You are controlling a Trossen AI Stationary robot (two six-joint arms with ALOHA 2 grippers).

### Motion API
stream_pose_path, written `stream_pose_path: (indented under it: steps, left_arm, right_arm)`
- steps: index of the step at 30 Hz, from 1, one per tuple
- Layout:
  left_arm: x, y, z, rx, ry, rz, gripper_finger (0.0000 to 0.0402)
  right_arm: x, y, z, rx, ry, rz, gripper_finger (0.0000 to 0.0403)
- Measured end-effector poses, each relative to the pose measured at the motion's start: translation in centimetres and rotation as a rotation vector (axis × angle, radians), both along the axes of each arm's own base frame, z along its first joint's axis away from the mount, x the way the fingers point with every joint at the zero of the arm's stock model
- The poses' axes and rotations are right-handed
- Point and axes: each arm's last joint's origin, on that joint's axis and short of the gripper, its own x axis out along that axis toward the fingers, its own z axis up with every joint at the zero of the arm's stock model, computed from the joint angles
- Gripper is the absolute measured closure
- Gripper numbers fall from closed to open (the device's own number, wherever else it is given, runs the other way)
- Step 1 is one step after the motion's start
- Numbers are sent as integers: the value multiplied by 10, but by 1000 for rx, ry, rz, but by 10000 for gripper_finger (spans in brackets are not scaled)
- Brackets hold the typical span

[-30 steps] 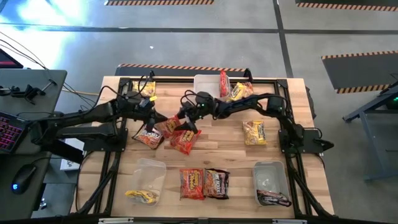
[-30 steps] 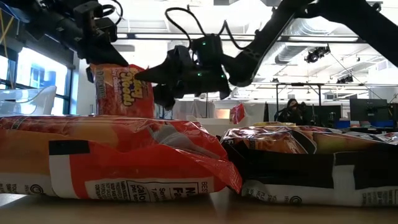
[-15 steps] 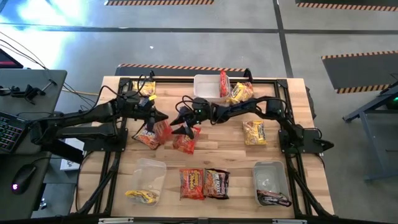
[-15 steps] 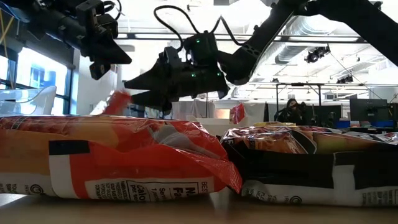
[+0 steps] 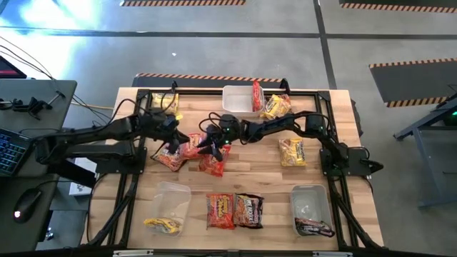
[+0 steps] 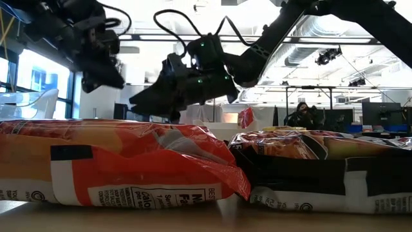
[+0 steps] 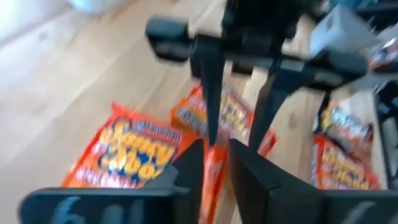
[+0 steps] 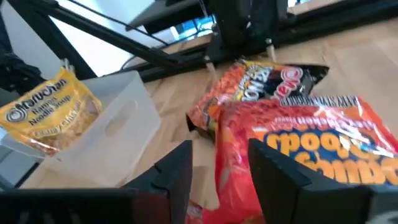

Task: Sort Maruchan noodles
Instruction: Put the orange noodle pack into the white bin

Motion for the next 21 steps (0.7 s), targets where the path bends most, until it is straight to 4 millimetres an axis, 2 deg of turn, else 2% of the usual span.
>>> stream_pose_path:
  steps: [4,7,11,15,21]
  left_arm:
    - [6,-10,-6,39,45,-113,287]
    - [12,-22,-9,106,73,-203,261]
    - [18,-37,-16,216,143,-208,234]
    - [24,-52,-24,323,213,-209,215]
    - [31,-69,-40,450,310,-223,206]
  right_arm:
    - [-4,-8,4,5,28,15,260]
    - [-11,-17,18,-34,52,18,260]
    - [-23,-25,35,-136,129,-7,260]
    - [-31,-26,45,-245,177,-53,260]
    - [-33,-27,49,-290,184,-59,260]
